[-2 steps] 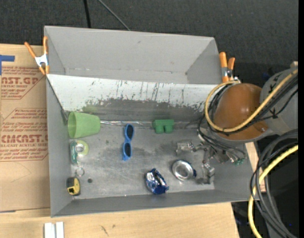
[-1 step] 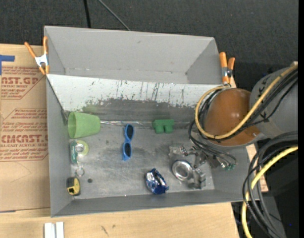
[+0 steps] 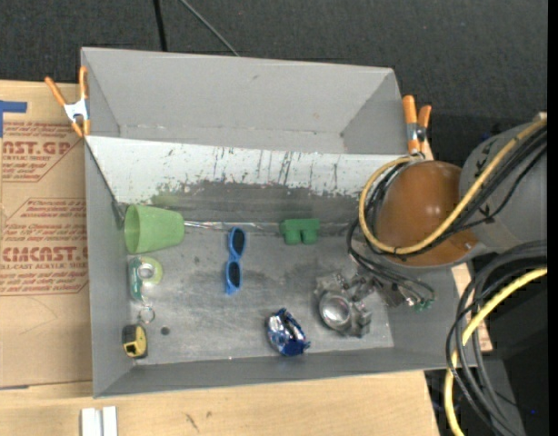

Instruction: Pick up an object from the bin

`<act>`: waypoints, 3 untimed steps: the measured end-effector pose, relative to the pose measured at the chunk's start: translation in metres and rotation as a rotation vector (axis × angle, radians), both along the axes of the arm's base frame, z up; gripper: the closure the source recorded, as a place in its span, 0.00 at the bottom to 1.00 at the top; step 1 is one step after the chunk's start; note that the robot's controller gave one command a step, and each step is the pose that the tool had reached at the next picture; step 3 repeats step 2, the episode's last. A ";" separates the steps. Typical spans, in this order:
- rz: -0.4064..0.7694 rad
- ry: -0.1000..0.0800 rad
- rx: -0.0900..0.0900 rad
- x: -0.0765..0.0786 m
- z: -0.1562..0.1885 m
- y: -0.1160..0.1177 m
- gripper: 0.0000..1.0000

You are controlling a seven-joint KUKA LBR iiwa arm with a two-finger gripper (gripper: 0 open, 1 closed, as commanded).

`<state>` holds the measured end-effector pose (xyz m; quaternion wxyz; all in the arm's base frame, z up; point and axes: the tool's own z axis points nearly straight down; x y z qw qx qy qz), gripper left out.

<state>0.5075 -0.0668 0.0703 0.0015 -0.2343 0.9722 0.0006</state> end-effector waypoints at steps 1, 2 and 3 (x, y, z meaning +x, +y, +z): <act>0.010 -0.009 -0.002 0.022 0.128 0.009 1.00; 0.416 -0.003 -0.004 -0.004 0.196 -0.030 1.00; 0.416 -0.003 -0.004 -0.004 0.196 -0.030 1.00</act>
Offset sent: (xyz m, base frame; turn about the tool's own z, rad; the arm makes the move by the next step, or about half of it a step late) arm 0.0195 0.0074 0.1235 -0.0098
